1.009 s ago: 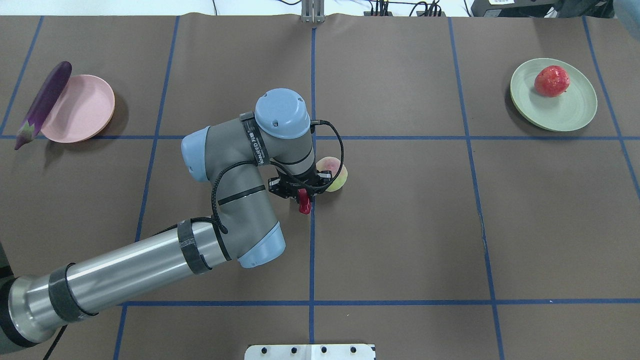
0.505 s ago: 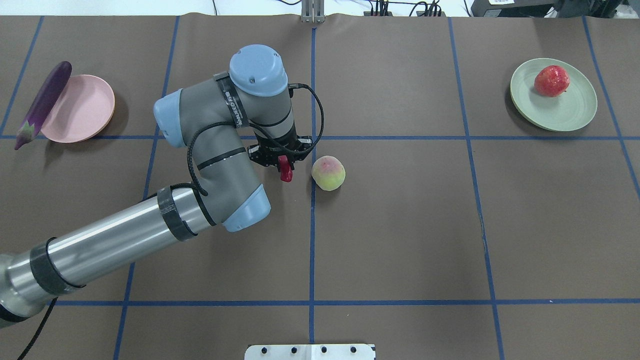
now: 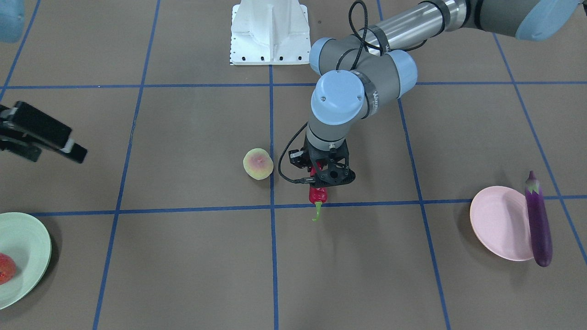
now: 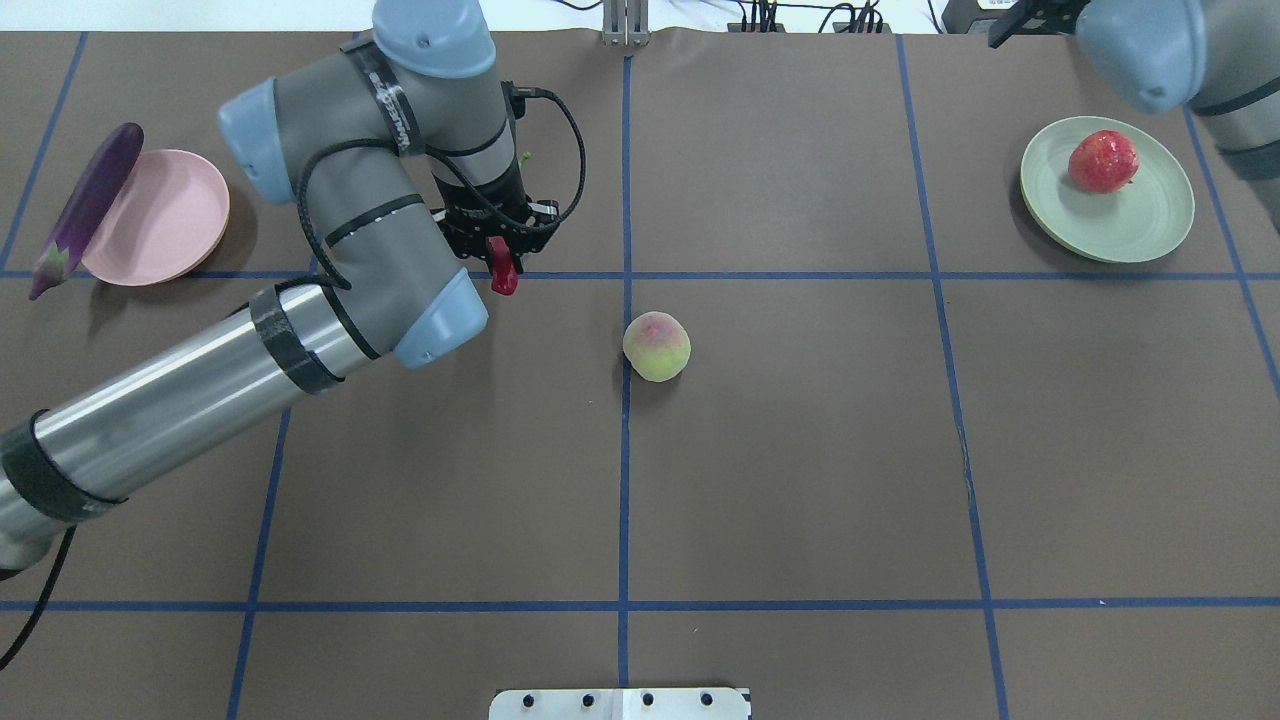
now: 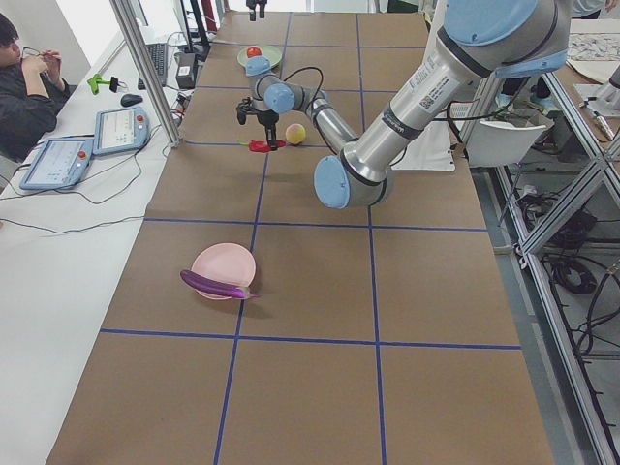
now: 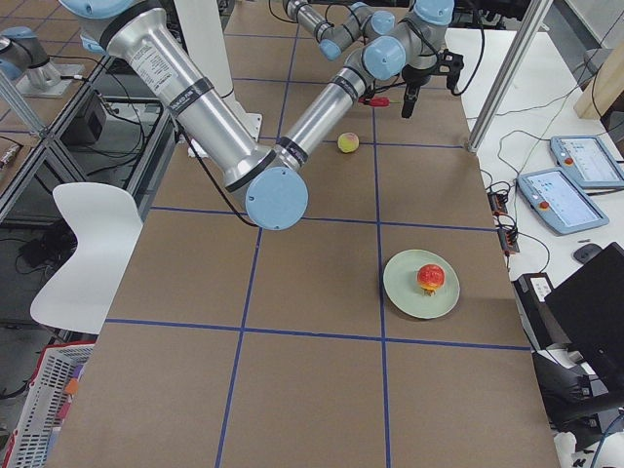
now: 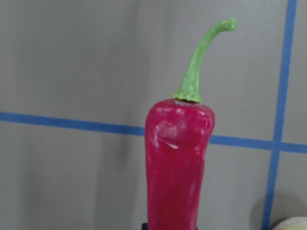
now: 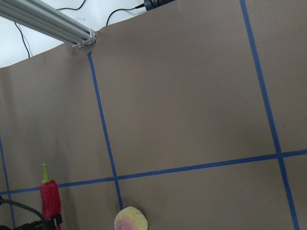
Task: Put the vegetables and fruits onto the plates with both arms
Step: 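Carry the chili toward the pink plate while the right arm approaches the peach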
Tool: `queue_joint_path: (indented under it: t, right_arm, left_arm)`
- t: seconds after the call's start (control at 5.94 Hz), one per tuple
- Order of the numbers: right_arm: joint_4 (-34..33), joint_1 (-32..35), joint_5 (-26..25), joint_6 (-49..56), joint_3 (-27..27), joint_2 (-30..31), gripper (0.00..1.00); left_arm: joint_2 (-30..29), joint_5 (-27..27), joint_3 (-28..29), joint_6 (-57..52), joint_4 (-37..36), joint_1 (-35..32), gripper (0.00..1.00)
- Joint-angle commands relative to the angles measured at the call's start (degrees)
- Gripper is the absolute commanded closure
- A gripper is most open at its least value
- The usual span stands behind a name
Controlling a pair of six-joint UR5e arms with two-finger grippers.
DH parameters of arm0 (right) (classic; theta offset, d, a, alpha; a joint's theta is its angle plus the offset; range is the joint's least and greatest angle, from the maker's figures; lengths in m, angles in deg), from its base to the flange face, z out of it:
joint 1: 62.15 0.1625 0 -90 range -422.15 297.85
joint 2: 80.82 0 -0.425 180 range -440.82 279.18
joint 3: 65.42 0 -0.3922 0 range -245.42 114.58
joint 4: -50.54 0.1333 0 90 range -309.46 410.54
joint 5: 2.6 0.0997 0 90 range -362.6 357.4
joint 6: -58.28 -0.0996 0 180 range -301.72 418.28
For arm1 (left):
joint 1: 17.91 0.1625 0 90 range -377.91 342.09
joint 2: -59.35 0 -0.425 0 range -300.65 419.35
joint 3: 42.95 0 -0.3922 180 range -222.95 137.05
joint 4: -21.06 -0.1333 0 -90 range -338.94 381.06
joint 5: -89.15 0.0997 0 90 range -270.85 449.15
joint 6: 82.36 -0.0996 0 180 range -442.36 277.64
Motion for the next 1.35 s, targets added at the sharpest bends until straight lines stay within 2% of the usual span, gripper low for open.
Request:
queue_joint_path:
  t: [0.0, 0.34, 0.67, 0.84, 1.18]
  right_arm:
    - [0.0, -9.0, -9.0, -3.6, 0.1, -2.2, 0.01]
    - [0.2, -16.8, -15.4, -4.7, -1.7, -4.0, 0.01]
    - [11.7, -23.0, -21.0, -7.1, -9.5, -4.3, 0.01]
    - [12.5, -25.4, -24.4, -7.1, -12.5, -6.0, 0.01]
    - [12.7, -29.1, -26.4, -6.4, -15.1, -6.3, 0.01]
  left_arm:
    - [0.9, -2.5, 0.0, -6.4, -2.1, -4.8, 1.00]
    - [2.4, -2.8, -0.3, -16.1, -6.6, -9.4, 1.00]
    - [4.4, -2.7, -2.0, -27.1, -12.9, -14.0, 1.00]
    - [6.1, -2.4, -2.0, -30.8, -13.0, -16.2, 1.00]
    - [8.2, -1.7, -0.4, -35.7, -13.0, -19.2, 1.00]
